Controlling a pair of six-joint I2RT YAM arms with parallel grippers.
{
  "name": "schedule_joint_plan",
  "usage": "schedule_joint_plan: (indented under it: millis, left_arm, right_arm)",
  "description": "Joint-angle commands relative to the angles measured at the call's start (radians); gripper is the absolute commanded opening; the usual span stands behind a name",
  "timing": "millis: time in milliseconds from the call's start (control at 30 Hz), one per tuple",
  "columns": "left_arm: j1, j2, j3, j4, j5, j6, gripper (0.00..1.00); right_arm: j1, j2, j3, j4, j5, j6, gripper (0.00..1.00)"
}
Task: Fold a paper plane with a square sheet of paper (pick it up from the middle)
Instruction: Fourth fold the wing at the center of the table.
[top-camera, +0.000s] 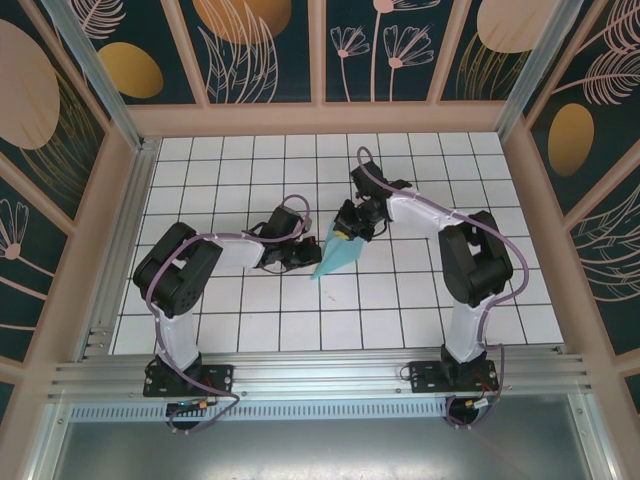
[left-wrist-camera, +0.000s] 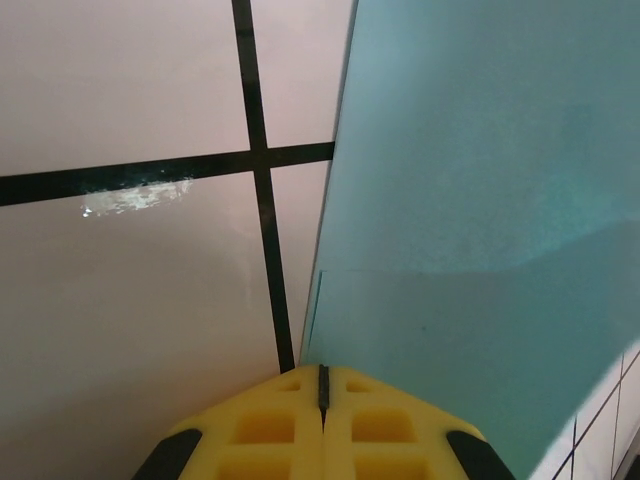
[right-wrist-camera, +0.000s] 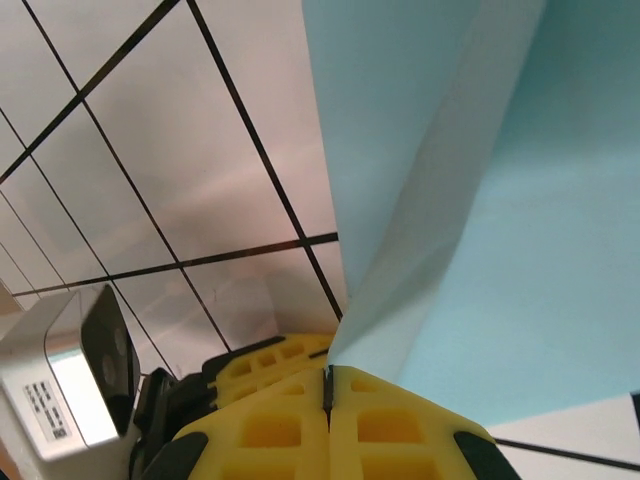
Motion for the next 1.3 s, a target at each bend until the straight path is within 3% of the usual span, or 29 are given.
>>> schedule_joint_plan:
  millis: [0,467,1267]
  left_arm:
    - [-0.003,0.044,-0.002,-0.092,-0.059,0.026,0.00]
    - [-0.004,0.046,-0.007,-0.071,-0.051,0.021,0.00]
    - [-0.003,0.048,-0.006,-0.063,-0.039,0.027,0.00]
  right_arm:
    - [0.021,0.049,0.050,-0.002,0.001,0.003,0.00]
    - [0.050,0.120,0.092,-0.031,0.109,-0.019,0.00]
    - [0.056,0.189,0.117,0.017,0.079,-0.040,0.00]
